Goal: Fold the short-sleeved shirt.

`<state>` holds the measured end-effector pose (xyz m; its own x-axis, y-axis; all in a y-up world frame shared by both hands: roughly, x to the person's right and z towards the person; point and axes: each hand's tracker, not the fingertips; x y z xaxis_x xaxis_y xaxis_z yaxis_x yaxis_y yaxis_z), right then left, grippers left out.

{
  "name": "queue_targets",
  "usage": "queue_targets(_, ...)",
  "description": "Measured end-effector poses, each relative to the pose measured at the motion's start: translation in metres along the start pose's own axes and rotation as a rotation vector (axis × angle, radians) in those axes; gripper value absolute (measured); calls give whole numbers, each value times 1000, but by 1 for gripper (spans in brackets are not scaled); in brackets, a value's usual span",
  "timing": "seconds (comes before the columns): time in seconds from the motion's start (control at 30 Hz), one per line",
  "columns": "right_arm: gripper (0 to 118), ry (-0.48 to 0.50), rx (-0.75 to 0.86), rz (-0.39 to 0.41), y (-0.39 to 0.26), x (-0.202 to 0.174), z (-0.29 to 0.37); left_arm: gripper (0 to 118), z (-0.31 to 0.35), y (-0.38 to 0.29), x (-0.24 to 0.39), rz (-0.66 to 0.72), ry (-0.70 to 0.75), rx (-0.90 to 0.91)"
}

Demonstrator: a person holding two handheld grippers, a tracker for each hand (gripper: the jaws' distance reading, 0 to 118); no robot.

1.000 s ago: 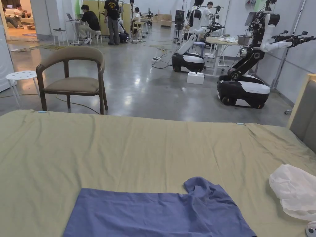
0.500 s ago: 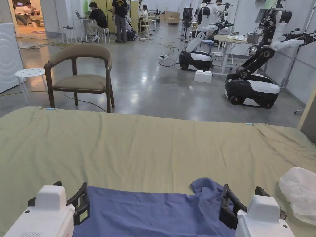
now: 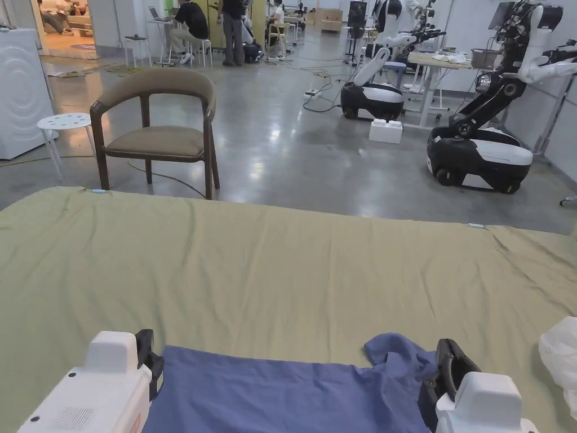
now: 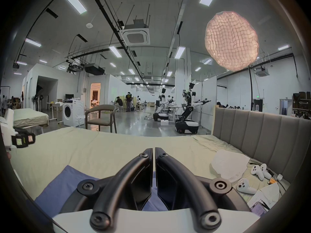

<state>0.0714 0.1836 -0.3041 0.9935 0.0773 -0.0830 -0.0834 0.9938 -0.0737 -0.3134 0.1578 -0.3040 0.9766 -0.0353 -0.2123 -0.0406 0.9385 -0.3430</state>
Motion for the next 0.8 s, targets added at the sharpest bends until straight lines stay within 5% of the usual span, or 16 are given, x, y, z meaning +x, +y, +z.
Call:
queue_targets(0.3, 2, 6, -160, 52, -44, 17, -24, 7, -185, -17, -46, 124, -95, -473)
queue_targets(0.37, 2, -3, -193, 62, -55, 24, -26, 25, -214, -19, -48, 95, -86, -546)
queue_targets(0.43, 2, -14, -222, 72, -63, 30, -28, 29, -227, -18, -41, 74, -76, -568)
queue_targets(0.57, 2, -34, -273, 93, -74, 41, -28, 75, -249, -23, -29, 13, -102, -619)
queue_targets(0.8, 2, -57, -337, 91, -92, 58, -30, 71, -256, -40, -9, -67, -57, -702)
